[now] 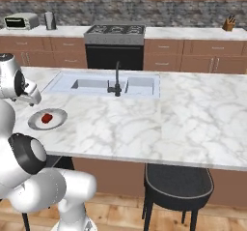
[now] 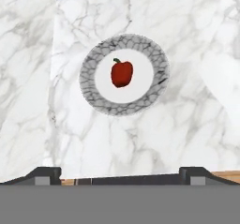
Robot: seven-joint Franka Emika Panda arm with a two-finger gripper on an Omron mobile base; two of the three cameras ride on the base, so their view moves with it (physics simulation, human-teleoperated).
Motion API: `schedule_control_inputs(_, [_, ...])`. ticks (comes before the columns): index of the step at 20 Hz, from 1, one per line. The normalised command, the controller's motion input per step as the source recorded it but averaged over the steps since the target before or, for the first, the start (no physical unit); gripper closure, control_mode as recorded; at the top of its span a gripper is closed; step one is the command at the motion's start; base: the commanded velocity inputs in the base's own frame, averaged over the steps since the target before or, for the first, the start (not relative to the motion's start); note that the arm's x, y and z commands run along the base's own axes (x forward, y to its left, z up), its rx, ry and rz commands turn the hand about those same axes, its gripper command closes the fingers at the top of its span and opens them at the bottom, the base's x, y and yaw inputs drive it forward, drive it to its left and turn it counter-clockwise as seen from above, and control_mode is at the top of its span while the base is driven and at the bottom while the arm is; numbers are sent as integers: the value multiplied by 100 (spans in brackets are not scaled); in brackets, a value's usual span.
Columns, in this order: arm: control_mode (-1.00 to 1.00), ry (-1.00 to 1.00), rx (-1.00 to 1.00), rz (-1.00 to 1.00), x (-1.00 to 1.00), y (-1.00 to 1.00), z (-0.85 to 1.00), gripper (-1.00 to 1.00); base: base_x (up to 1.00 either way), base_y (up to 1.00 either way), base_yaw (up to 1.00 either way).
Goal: Transport the steak and bell pepper to the fridge. Place the steak on the rack containing meat and place the bell pepper on the rack containing the vegetable, ensuring meats and vegetables are on different racks.
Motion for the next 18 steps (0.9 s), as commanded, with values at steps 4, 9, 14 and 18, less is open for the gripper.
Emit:
schedule_control_inputs(4, [100,0,0,0,0,0,0,-100,35,15,-26])
schedule_control_inputs(9, [100,0,0,0,0,0,0,-100,36,1,-9])
schedule_control_inputs(14, [-100,0,0,0,33,0,-33,-100,9,0,0])
schedule_control_inputs(18, [-100,0,-4,0,25,0,-34,-100,0,0,0])
